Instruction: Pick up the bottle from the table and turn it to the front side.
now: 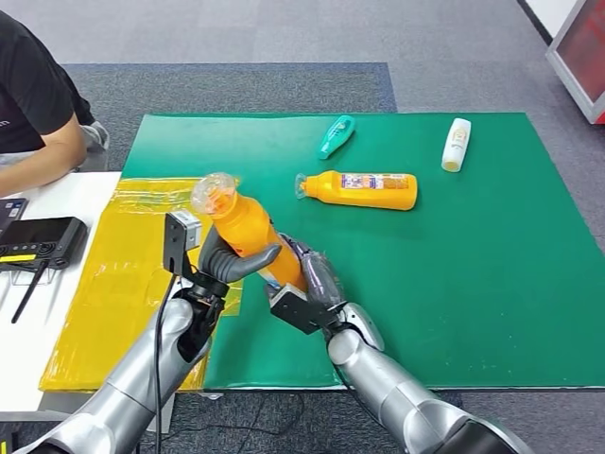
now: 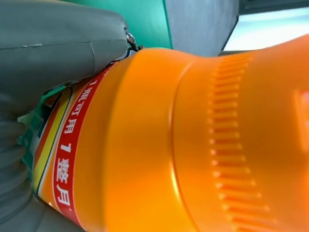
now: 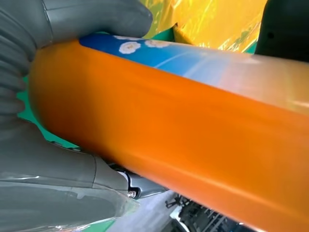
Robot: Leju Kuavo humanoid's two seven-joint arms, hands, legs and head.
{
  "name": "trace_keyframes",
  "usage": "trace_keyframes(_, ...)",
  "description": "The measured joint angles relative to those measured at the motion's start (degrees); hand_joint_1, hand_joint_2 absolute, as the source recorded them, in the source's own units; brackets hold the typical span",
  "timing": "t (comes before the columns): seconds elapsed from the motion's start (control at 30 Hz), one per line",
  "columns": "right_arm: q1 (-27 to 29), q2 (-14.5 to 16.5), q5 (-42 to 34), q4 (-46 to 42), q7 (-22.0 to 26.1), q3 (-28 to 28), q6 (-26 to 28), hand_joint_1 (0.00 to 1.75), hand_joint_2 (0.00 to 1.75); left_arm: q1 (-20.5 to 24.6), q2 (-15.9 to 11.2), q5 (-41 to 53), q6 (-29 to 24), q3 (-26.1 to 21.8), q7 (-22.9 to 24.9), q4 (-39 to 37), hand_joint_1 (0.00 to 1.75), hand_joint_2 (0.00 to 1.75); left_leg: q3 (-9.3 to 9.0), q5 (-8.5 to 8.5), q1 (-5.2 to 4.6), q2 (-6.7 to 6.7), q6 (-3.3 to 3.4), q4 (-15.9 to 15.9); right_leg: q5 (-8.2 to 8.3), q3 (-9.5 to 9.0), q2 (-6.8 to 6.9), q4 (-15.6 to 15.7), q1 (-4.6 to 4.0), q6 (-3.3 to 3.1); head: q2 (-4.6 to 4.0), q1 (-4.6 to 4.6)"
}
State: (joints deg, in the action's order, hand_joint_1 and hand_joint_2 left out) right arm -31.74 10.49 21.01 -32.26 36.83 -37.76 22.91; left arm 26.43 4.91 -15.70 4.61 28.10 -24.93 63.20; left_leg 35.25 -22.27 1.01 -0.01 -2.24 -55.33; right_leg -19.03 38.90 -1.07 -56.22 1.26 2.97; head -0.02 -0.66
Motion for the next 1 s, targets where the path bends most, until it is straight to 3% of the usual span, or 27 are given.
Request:
trace_keyframes(0.03,0.2,0.0,-0.2,0.0,0.2,0.1,0.0,0.0,1.75,-0.1,-0.4,0.3,-0.4,-0.2,0.0,0.4,1.75,1.75,0.01,0.0,0.0,0.0,0.0,0.0,0.0,0.01,0.0,0.0,0.0,0.0,0.0,-0.01)
trace_keyframes(0.23,1.3,0.1,-1.2,0.0,0.9,1.1,0.1,0.0,1.75,-0.1,-2.8,1.4,-2.4,-2.7,0.1,1.1,1.75,1.75,0.14,0.17,0.0,0.03,-0.05,0.0,0.11,0.17,0.03,0.0,-0.02,-0.08,0.0,0.01)
trace_keyframes(0.57,2.1,0.2,-1.7,0.0,1.3,2.3,-0.7,0.0,1.75,-0.1,-4.9,4.1,-2.5,-2.8,1.0,1.3,1.75,1.75,0.2,0.24,-0.01,0.01,-0.05,0.0,0.21,0.23,0.05,0.0,-0.01,-0.08,0.0,0.01)
trace_keyframes(0.77,2.4,0.2,-1.6,0.0,1.4,2.6,-1.2,0.0,1.75,-0.1,-5.7,3.2,0.5,-2.8,3.3,1.3,1.75,1.75,0.23,0.27,0.0,0.01,-0.07,0.0,0.24,0.27,0.04,0.0,-0.01,-0.1,0.0,0.01)
trace_keyframes(1.0,2.9,0.2,-1.6,0.0,0.8,4.2,-2.2,0.0,1.75,-1.4,-7.9,-1.3,6.9,-2.4,10.4,1.4,1.75,1.75,0.27,0.28,0.0,0.03,-0.07,0.0,0.29,0.31,0.03,0.0,-0.01,-0.1,0.0,0.0)
